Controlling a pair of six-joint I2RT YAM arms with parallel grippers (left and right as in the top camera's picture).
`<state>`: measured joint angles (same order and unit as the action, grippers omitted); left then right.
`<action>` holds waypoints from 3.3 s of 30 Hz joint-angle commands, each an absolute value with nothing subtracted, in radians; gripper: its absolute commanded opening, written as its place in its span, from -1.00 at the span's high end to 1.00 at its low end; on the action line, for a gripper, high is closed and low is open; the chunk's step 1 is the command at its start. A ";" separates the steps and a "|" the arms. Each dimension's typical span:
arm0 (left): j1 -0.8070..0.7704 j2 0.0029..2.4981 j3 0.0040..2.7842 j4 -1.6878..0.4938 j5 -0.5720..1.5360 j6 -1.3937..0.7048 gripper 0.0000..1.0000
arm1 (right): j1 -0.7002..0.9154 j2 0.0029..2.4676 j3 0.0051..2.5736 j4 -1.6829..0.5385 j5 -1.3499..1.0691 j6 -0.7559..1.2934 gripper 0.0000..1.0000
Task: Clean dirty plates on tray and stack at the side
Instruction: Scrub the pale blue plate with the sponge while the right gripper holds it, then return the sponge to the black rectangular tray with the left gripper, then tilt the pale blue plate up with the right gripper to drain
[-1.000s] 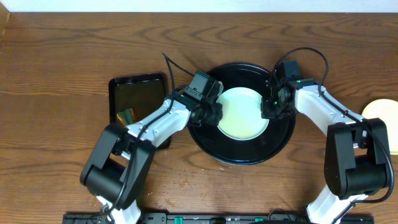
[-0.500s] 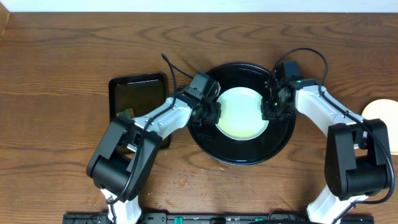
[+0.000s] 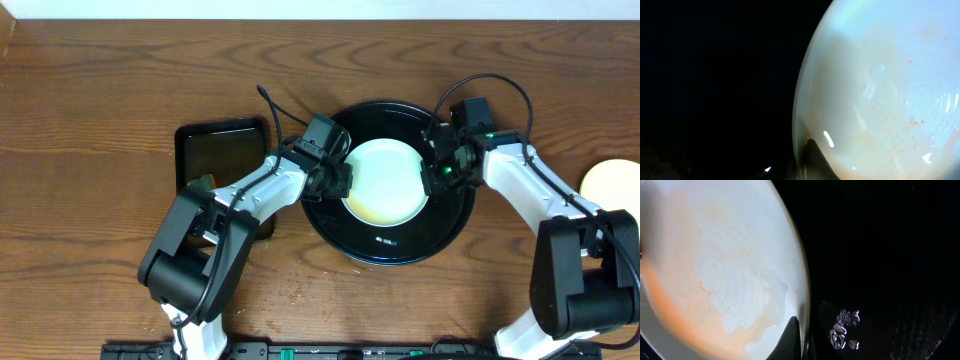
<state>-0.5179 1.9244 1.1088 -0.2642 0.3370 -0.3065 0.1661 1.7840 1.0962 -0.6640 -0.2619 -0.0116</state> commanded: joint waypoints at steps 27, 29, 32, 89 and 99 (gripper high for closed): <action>-0.514 1.815 1.119 -0.338 0.354 -0.263 -0.14 | 0.182 1.674 1.093 -0.647 -0.380 0.022 0.98; -0.479 1.753 1.119 -0.384 0.353 -0.263 -0.16 | 0.176 1.657 1.093 -0.648 -0.364 0.038 0.98; -0.396 1.649 1.119 -0.474 0.347 -0.263 -0.18 | 0.174 1.628 1.093 -0.649 -0.362 0.032 0.98; -0.096 1.515 1.117 -0.781 0.059 -0.221 -0.71 | 0.905 1.379 1.094 -0.485 1.047 -0.559 0.98; -0.096 1.515 1.117 -0.781 0.059 -0.221 -0.71 | 0.905 1.379 1.094 -0.486 1.047 -0.567 0.98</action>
<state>-0.1009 1.5078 1.1168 -0.7788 0.0715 -0.2306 0.8963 1.3849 1.0962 -0.4889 1.0153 -0.5579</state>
